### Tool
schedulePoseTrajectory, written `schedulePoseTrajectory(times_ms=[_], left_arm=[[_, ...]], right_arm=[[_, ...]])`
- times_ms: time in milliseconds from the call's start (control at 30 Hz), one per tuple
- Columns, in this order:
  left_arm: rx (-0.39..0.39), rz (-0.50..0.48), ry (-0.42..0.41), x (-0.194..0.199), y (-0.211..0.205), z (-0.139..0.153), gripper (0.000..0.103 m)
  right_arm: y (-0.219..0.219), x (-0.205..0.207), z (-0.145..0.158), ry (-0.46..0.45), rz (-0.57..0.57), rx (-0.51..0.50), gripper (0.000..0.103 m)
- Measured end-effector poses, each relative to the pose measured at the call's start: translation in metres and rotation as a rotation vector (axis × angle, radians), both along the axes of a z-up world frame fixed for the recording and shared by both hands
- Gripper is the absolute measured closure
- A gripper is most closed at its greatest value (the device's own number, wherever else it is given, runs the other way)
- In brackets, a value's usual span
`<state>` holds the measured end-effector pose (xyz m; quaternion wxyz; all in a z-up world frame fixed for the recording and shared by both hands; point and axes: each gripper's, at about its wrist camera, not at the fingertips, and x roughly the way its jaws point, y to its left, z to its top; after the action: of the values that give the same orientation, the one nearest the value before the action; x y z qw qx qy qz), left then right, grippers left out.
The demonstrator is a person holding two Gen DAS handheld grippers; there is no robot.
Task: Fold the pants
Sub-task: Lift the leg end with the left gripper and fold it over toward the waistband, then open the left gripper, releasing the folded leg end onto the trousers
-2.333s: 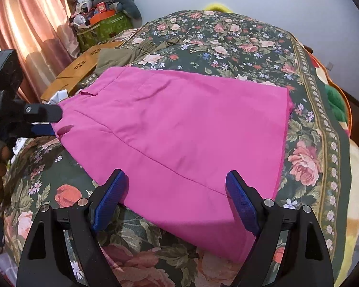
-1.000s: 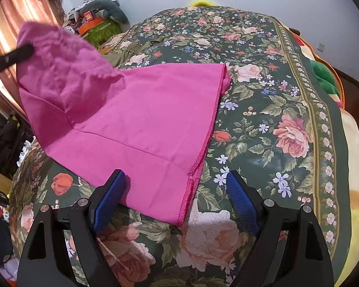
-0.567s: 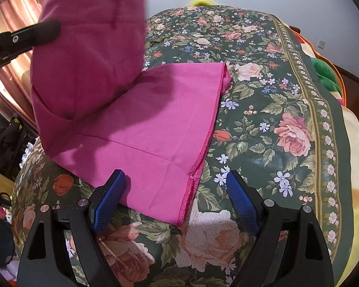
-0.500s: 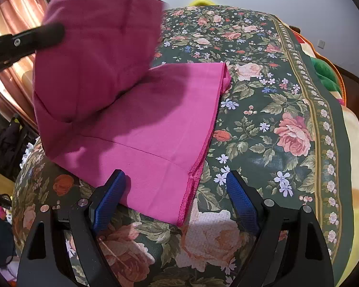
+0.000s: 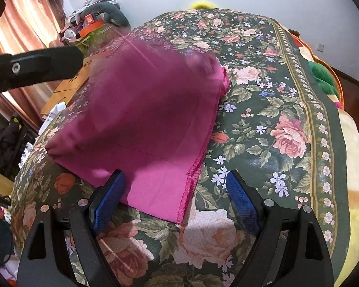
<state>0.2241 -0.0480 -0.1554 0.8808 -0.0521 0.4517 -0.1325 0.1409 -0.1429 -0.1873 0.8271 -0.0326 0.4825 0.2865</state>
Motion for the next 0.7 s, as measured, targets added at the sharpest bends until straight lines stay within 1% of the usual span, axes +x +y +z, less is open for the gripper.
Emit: schedulePoseTrajectory(times_ms=[133,233,400,433,500,567,633,700], left_arm=[[0.051,0.023,-0.013,0.003,0.007,-0.001,0.055],[0.116,0.050,-0.040,0.007,0.016,0.000,0.052],[0.188,0.088,-0.062,0.029,0.041,0.001,0.035],[0.203,0.093,-0.063,0.034,0.044,0.000,0.033],[0.237,0.100,-0.057,0.050,0.052,-0.004,0.027],[0.266,0.102,-0.045,0.066,0.057,-0.010,0.025],[0.304,0.104,-0.022,0.084,0.060,-0.020,0.025],[0.315,0.097,0.015,0.102,0.062,-0.032,0.024]], right_arm=[[-0.002,0.000,0.000,-0.001,-0.007,-0.002,0.019],[-0.005,0.000,0.002,-0.004,-0.010,0.001,0.019],[-0.014,-0.003,0.005,-0.027,-0.035,-0.016,0.019],[-0.017,-0.004,0.006,-0.029,-0.041,-0.016,0.019],[-0.024,-0.004,0.010,-0.035,-0.058,-0.012,0.019],[-0.033,-0.004,0.014,-0.045,-0.084,-0.010,0.019],[-0.040,-0.003,0.018,-0.062,-0.111,-0.016,0.019],[-0.046,-0.002,0.021,-0.076,-0.132,-0.019,0.019]])
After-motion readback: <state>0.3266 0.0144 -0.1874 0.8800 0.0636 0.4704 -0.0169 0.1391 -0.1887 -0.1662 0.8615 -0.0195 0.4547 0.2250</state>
